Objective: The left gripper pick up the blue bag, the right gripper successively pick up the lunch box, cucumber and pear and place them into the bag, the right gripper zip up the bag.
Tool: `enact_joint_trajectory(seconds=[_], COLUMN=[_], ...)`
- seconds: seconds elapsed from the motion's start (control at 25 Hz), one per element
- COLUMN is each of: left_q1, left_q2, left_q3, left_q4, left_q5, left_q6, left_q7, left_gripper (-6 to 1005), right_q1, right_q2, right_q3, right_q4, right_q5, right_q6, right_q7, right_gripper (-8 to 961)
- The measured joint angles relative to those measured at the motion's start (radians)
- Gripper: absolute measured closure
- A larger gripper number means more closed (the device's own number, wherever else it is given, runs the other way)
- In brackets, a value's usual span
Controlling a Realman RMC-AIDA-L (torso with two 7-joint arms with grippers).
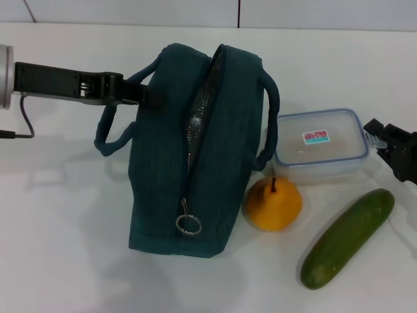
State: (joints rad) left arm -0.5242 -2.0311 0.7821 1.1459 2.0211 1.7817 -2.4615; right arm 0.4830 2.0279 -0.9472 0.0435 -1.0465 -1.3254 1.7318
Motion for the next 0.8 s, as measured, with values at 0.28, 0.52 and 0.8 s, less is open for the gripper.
enact_joint_trajectory(seconds=[0.28,0.52,0.8], left_q1=[0.000,0.002,0.004], left_q2=[0.000,0.000,-0.001], left_q3=[0.000,0.000,0.000], left_q4=[0.000,0.000,0.000], left_q5=[-0.001,-0.001,-0.001], left_q6=[0.001,0.001,0.001], left_q7=[0.014,0.017,0.018], left_gripper=[929,929,929], right_q1=[-0.001,0.001,0.000], right_q2=[0.000,0.000,0.000], right_q3=[-0.001,0.007,0.014], right_q4=[-0.005,-0.005,-0.007], right_q5=[-0.009,-0.006,0.003], right_q6=[0.001,-0.006,-0.019], right_q7=[0.000,0.014,0.186], right_gripper=[849,856,855])
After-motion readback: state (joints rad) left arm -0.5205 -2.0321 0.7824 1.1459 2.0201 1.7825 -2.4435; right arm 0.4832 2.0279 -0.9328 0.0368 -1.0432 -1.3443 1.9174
